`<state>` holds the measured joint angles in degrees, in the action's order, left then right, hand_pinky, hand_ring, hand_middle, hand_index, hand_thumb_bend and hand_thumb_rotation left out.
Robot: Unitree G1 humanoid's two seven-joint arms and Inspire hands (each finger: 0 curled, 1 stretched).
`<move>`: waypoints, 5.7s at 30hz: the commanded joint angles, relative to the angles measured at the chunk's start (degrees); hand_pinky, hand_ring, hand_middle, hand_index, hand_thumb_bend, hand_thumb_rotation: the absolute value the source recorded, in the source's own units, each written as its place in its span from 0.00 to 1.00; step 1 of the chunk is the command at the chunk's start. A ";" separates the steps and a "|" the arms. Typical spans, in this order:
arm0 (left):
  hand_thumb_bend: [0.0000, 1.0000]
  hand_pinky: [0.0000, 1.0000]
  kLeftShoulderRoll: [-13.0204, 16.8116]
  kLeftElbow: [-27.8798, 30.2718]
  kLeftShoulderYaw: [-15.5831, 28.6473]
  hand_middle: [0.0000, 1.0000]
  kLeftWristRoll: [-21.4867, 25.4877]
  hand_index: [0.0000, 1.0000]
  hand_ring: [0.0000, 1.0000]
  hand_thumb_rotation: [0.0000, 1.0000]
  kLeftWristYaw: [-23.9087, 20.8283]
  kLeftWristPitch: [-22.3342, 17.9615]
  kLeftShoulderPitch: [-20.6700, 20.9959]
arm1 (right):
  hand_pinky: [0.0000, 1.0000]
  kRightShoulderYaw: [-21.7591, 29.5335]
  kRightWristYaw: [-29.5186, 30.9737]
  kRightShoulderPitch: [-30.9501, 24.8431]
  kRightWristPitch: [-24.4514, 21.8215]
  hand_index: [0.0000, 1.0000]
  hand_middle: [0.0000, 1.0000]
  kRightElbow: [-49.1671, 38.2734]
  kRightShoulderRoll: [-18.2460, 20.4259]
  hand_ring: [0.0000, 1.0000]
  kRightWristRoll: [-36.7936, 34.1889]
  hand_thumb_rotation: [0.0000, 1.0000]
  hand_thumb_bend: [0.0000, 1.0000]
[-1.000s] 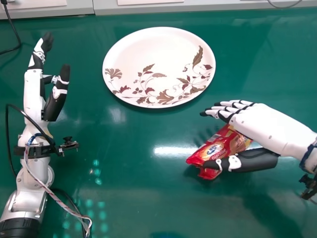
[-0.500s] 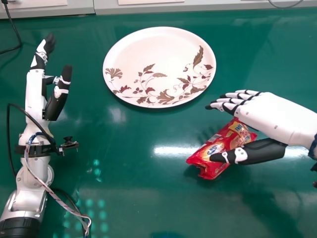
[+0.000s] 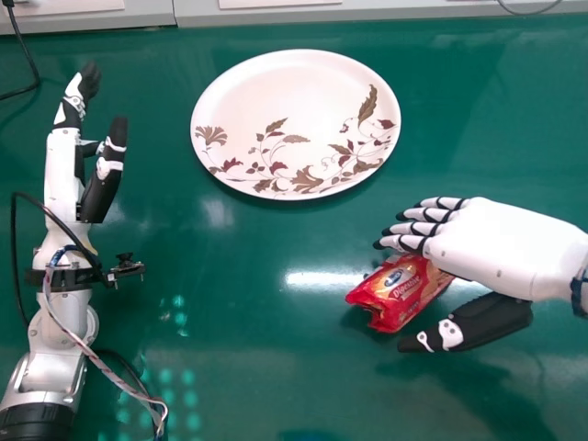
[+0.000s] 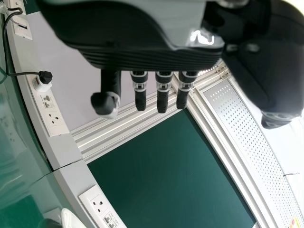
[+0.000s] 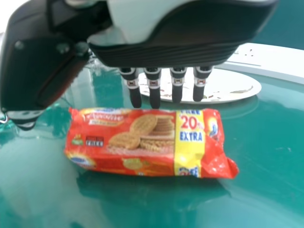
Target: Pick up biscuit and place it in the plate
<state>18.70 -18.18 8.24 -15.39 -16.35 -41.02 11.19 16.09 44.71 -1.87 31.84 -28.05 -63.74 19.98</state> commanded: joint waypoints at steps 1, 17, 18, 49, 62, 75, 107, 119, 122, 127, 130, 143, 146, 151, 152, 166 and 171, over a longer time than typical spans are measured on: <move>0.79 0.00 -1.64 -3.45 -0.62 1.00 -0.08 1.00 1.00 0.94 -0.17 -0.39 -3.71 | 1.00 -0.32 -0.27 -0.54 1.20 1.00 1.00 0.22 -0.34 1.00 0.80 0.42 1.00; 0.73 0.00 -1.52 -3.69 -0.39 1.00 -0.39 1.00 1.00 0.96 -0.52 -1.00 -3.46 | 1.00 -2.73 -1.80 3.86 5.48 1.00 1.00 5.17 -1.00 1.00 3.28 0.46 1.00; 0.72 0.00 -1.51 -3.71 -0.40 1.00 -0.46 1.00 1.00 0.96 -0.59 -1.10 -3.43 | 1.00 -3.10 -2.17 4.20 5.69 1.00 1.00 5.71 -0.75 1.00 3.45 0.46 1.00; 0.65 0.00 -1.31 -1.28 0.49 1.00 -0.37 1.00 1.00 0.99 -1.28 -0.64 -4.34 | 0.93 -16.56 -14.60 11.18 8.69 0.98 0.98 18.27 6.02 0.98 13.46 0.41 1.00; 0.71 0.00 -1.17 0.64 1.13 1.00 -0.03 1.00 1.00 1.00 -1.06 0.96 -4.81 | 0.89 -18.03 -14.21 13.45 9.14 0.96 0.95 19.81 4.50 0.95 12.49 0.36 1.00; 0.67 0.00 -0.84 2.08 1.89 1.00 1.59 1.00 1.00 1.00 0.40 1.05 -4.70 | 0.78 -20.75 -12.78 14.80 10.05 0.89 0.89 23.82 4.30 0.88 10.32 0.30 1.00; 0.65 0.00 -1.51 3.72 2.78 1.00 2.99 1.00 1.00 1.00 1.50 1.64 -5.65 | 0.07 -17.90 -30.60 11.08 10.76 0.48 0.48 24.74 8.40 0.43 15.27 0.00 0.51; 0.62 0.00 -1.73 3.35 2.36 1.00 1.37 1.00 1.00 1.00 0.91 1.19 -5.85 | 0.09 -10.93 -26.45 10.16 3.78 0.49 0.46 14.17 8.34 0.42 8.56 0.00 0.51; 0.63 0.00 -2.01 3.26 2.38 1.00 0.69 1.00 1.00 1.00 0.38 1.48 -5.86 | 0.06 -9.01 -26.17 12.35 2.81 0.49 0.47 11.85 8.37 0.43 7.40 0.00 0.51; 0.66 0.00 -2.31 3.28 2.20 1.00 -0.81 1.00 1.00 1.00 -0.83 2.39 -5.65 | 0.05 -8.49 -25.26 19.50 2.32 0.49 0.47 11.58 8.05 0.43 4.74 0.00 0.51; 0.65 0.00 -2.21 2.64 1.98 1.00 -0.92 1.00 1.00 1.00 -0.97 1.80 -5.34 | 0.05 -9.84 -23.38 24.70 0.84 0.49 0.47 12.09 8.20 0.43 3.35 0.00 0.51; 0.63 0.00 -2.02 -2.37 0.44 1.00 -2.47 1.00 1.00 1.00 -1.49 -0.59 -2.65 | 0.07 -23.81 -25.83 49.72 2.20 0.49 0.48 33.58 20.66 0.42 11.51 0.00 0.51; 0.62 0.00 -2.03 -3.01 0.07 1.00 -2.52 1.00 1.00 1.00 -1.41 -0.73 -2.31 | 0.05 -27.16 -26.83 55.23 2.68 0.49 0.48 42.42 24.90 0.42 13.06 0.00 0.51; 0.64 0.00 -2.18 -4.70 -0.30 1.00 -1.58 1.00 1.00 1.00 -1.02 -1.57 -1.73 | 0.06 -32.42 -32.19 63.98 2.82 0.49 0.47 57.24 30.49 0.42 19.34 0.00 0.51; 0.65 0.00 -2.07 -4.88 -0.39 1.00 -1.91 1.00 1.00 1.00 -1.23 -1.50 -1.67 | 0.06 -33.50 -33.02 65.69 1.87 0.49 0.47 60.04 31.77 0.42 20.56 0.00 0.51; 0.66 0.00 -2.20 -4.06 -0.94 1.00 -3.46 1.00 1.00 1.00 -2.41 -0.82 -2.19 | 0.06 -46.30 -52.82 80.90 -4.39 0.49 0.47 92.59 42.27 0.42 32.34 0.00 0.51; 0.65 0.00 -2.02 -4.20 -1.00 1.00 -4.08 1.00 1.00 1.00 -2.93 -0.88 -2.33 | 0.06 -48.70 -56.35 81.32 -5.94 0.49 0.48 96.76 42.96 0.42 33.02 0.00 0.51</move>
<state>18.69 -18.79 8.43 -19.09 -18.71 -41.54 12.70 -31.94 -9.97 77.85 26.30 68.15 -21.52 52.96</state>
